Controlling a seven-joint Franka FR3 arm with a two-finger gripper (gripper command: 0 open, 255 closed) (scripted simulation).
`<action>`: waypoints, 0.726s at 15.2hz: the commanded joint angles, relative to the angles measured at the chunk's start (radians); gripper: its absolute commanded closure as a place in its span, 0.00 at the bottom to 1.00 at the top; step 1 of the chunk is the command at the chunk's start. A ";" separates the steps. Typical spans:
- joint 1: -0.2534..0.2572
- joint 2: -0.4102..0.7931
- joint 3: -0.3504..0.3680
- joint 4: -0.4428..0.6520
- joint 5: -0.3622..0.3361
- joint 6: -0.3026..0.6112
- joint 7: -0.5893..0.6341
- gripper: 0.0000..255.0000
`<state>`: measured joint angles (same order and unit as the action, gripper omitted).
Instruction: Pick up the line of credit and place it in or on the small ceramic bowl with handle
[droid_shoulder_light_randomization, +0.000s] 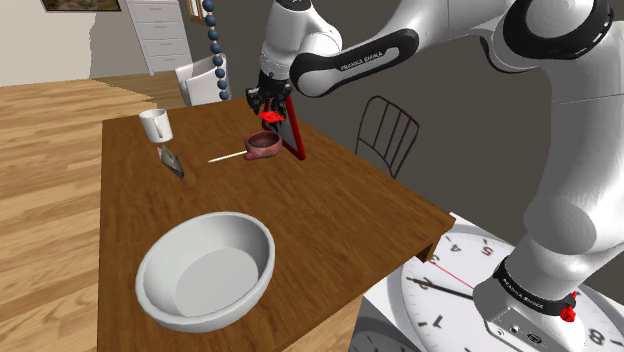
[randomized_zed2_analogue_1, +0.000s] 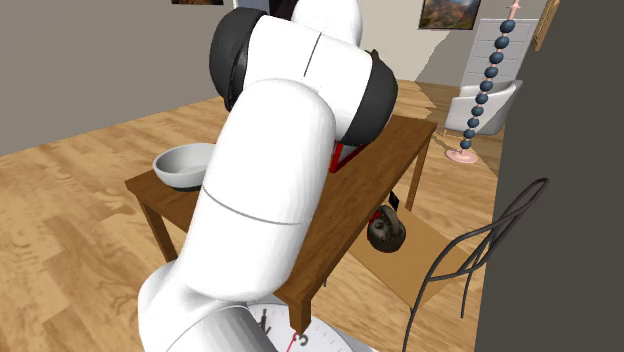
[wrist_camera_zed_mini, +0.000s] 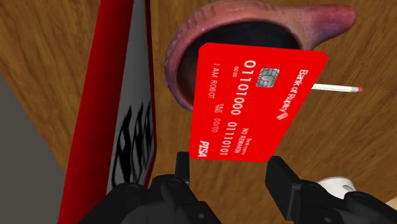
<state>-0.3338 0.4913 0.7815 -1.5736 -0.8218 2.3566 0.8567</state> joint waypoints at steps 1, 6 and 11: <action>0.064 0.089 -0.024 0.136 -0.025 -0.057 -0.023 1.00; 0.086 0.127 -0.047 0.148 -0.054 -0.035 -0.004 1.00; 0.091 0.146 -0.068 0.116 -0.087 0.009 0.032 1.00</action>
<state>-0.2427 0.6354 0.7165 -1.4510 -0.9037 2.3582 0.8829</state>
